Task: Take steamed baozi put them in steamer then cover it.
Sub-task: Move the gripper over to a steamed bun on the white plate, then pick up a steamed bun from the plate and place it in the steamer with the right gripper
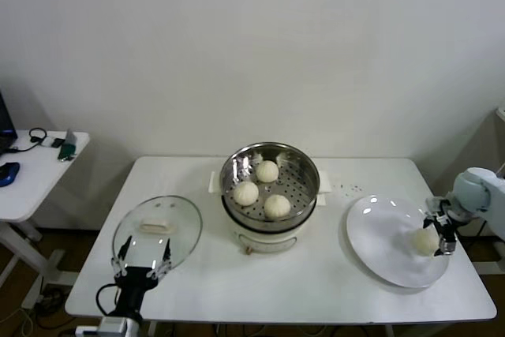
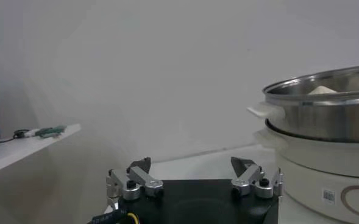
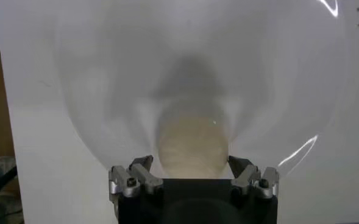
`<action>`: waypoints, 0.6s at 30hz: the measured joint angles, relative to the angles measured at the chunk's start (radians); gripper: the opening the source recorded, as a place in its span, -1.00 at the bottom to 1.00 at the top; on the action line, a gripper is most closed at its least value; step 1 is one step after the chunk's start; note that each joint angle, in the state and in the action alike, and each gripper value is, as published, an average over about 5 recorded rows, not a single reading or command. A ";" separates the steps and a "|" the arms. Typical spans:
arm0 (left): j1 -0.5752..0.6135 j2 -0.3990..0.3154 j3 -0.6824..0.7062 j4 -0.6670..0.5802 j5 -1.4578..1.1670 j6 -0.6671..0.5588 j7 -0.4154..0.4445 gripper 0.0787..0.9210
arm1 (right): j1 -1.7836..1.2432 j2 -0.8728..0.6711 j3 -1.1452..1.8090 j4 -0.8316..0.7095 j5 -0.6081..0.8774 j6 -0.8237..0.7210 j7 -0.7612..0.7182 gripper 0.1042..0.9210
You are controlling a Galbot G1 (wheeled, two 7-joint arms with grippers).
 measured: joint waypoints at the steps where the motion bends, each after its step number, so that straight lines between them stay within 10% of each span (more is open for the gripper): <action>1: 0.000 0.000 0.000 0.000 0.000 0.000 0.000 0.77 | -0.004 0.003 0.005 -0.005 -0.003 0.001 -0.001 0.76; 18: 0.000 -0.002 -0.003 -0.001 0.002 0.000 -0.001 0.77 | 0.014 0.040 -0.008 -0.041 0.037 -0.004 -0.025 0.47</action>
